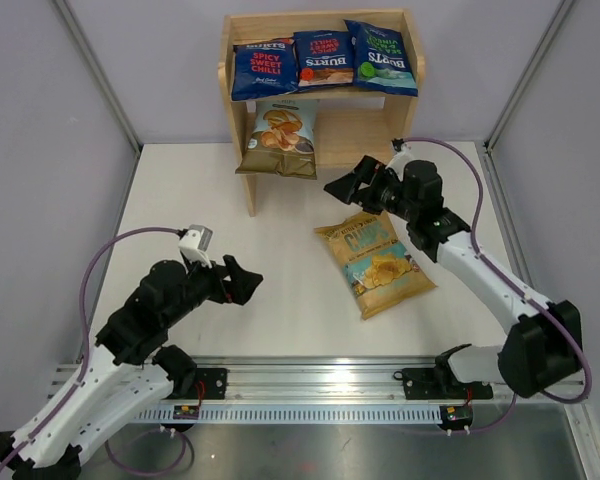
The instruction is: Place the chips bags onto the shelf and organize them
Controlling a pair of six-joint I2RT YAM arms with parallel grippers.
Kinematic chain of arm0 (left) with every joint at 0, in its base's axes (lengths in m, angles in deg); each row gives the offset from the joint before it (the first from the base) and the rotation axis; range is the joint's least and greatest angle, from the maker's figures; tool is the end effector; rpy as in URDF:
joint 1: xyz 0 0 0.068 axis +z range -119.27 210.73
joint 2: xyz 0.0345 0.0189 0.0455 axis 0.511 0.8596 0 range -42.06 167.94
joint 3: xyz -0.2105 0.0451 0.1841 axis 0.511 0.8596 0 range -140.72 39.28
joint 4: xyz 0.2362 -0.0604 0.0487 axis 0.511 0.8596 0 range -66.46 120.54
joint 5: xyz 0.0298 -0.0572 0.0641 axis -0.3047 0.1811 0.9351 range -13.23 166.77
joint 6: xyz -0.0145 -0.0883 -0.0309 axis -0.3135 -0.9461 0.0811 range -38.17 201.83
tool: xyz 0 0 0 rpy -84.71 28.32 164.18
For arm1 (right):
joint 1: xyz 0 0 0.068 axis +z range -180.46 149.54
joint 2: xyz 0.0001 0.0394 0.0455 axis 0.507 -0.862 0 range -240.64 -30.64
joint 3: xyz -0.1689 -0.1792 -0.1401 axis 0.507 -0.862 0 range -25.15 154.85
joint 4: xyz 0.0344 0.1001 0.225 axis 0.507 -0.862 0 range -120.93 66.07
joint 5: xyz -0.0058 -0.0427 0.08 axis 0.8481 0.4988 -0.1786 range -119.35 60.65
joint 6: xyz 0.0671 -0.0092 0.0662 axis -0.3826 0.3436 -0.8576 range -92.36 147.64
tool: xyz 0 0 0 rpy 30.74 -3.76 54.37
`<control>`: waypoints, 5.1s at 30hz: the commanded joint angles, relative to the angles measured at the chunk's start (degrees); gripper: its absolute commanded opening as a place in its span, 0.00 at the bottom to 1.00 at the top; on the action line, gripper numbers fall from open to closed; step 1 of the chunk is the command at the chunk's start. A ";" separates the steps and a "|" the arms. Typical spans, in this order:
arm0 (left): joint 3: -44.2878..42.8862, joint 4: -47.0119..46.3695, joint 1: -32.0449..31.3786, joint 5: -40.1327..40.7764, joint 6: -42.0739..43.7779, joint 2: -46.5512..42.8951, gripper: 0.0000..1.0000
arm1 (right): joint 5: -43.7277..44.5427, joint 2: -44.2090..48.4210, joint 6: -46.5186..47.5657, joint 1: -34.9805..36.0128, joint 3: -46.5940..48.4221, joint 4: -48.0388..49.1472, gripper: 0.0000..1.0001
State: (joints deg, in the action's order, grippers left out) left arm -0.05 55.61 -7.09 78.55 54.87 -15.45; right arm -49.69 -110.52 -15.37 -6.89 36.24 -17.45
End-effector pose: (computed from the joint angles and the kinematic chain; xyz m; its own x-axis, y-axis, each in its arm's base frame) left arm 0.1100 -0.0821 0.2932 -0.5007 -0.1850 -0.8456 0.4071 0.8118 -0.4186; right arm 0.3189 0.1717 0.3355 -0.6079 0.4326 -0.6658 -0.3719 0.5858 0.7201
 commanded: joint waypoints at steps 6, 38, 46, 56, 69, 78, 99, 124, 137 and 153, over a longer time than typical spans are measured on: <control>7.33 -24.30 0.03 -8.72 -12.76 9.15 0.99 | 12.04 22.36 13.03 -0.37 -6.71 -24.03 0.99; -7.07 -74.09 -8.32 -8.20 -38.17 79.90 0.99 | 25.17 50.52 11.27 -0.28 -9.01 -48.75 0.99; -11.91 -77.14 -9.55 -5.83 -36.15 87.73 0.92 | 21.31 51.22 12.15 -0.37 -9.26 -47.70 0.99; -8.49 -82.61 -10.96 -4.60 -36.32 85.81 0.29 | 18.93 51.93 13.29 -0.28 -9.44 -47.00 1.00; 6.54 -84.28 -11.04 -4.77 -37.37 62.61 0.16 | 18.22 48.76 8.21 -0.37 -16.20 -41.64 0.99; 10.94 -75.25 -11.13 -0.13 -31.94 44.77 0.15 | 12.61 51.13 5.12 -0.37 -17.62 -38.30 0.99; 9.71 -57.65 -11.04 15.35 -27.70 13.92 0.18 | -10.60 50.80 -13.77 -0.02 -34.14 5.02 0.99; 9.45 -75.93 -11.22 7.54 -47.56 22.51 0.18 | 1.79 31.10 -9.20 11.76 -32.56 35.62 0.98; 7.97 -71.12 -11.57 4.99 -44.07 23.67 0.51 | 4.52 33.64 -6.13 12.02 -31.59 29.20 0.73; 2.77 -35.26 -11.40 16.22 -22.71 13.56 0.99 | 14.00 37.07 -12.72 11.94 -31.86 26.83 0.49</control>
State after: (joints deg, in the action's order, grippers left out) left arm 5.50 12.49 -18.33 89.48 25.47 0.55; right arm -40.11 -74.63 -25.77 4.52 1.73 6.18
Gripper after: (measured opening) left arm 0.988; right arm 0.504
